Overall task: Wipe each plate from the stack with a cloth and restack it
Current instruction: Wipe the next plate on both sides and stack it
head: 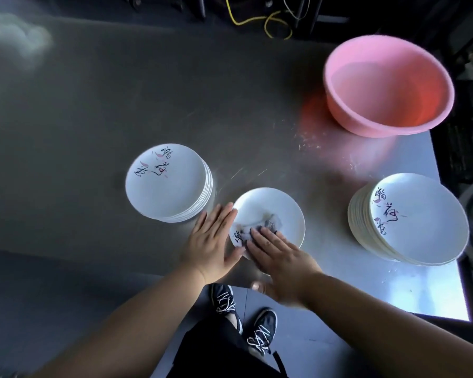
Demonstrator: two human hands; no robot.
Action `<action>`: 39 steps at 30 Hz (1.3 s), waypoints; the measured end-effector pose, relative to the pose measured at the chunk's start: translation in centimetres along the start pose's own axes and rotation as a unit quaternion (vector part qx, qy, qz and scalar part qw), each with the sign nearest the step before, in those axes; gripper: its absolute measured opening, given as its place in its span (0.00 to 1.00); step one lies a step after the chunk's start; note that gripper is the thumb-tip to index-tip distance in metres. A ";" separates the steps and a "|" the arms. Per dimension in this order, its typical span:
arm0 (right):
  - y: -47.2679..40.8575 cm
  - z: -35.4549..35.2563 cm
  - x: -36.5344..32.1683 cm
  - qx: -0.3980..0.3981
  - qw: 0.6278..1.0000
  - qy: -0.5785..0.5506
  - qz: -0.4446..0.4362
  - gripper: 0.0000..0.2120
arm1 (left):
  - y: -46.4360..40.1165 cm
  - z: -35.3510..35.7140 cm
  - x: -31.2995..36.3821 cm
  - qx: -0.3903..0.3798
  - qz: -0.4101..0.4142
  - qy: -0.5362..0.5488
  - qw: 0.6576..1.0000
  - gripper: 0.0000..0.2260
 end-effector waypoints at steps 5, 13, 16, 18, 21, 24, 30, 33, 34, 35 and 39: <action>-3.5 -2.8 4.2 -0.028 0.992 -0.033 0.121 0.51 | 0.0 -0.2 0.1 0.010 0.010 0.000 1.000 0.36; 2.3 0.0 -0.5 -0.006 1.000 0.008 0.015 0.44 | -0.1 -0.1 0.2 0.024 -0.004 0.013 1.000 0.34; 0.6 -0.2 1.3 0.002 0.999 0.022 0.036 0.45 | 0.0 -0.1 0.2 0.029 0.004 0.011 1.000 0.35; -1.5 -1.6 3.7 -0.012 0.995 0.010 0.102 0.48 | 0.1 -0.1 0.1 0.029 0.010 0.009 0.999 0.35; -2.4 -2.8 5.3 -0.041 0.988 -0.001 0.152 0.49 | -0.1 -0.1 0.0 0.024 0.007 0.004 1.000 0.35; 0.0 -1.9 2.9 -0.044 0.991 -0.019 0.125 0.53 | -0.1 0.1 0.0 0.006 0.003 -0.004 1.000 0.36; 2.6 -0.3 0.6 -0.039 0.995 -0.027 0.090 0.49 | 0.0 0.3 0.0 0.010 -0.001 -0.001 1.000 0.36; 0.3 -1.6 3.6 -0.029 0.987 -0.025 0.156 0.57 | 0.0 0.2 0.0 0.009 0.001 -0.006 1.000 0.36; -0.2 -1.8 4.2 -0.034 0.982 -0.033 0.181 0.57 | 0.0 0.2 0.0 0.006 0.003 -0.009 1.000 0.36; -0.2 -1.8 4.3 -0.030 0.979 -0.043 0.197 0.54 | 0.0 0.1 0.0 0.002 0.005 -0.012 1.000 0.36; 2.9 -0.1 0.7 -0.002 0.984 -0.054 0.172 0.47 | -0.1 0.2 0.0 -0.001 -0.001 -0.012 1.000 0.36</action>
Point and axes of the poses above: each hand's wrist, its own y-axis away from the middle knuckle, its own z-axis out of the palm, x = y × z, the point moved 5 cm from there along -y, towards the middle knuckle, and after that the axes turned 7 degrees about -z, right-handed, at the moved point
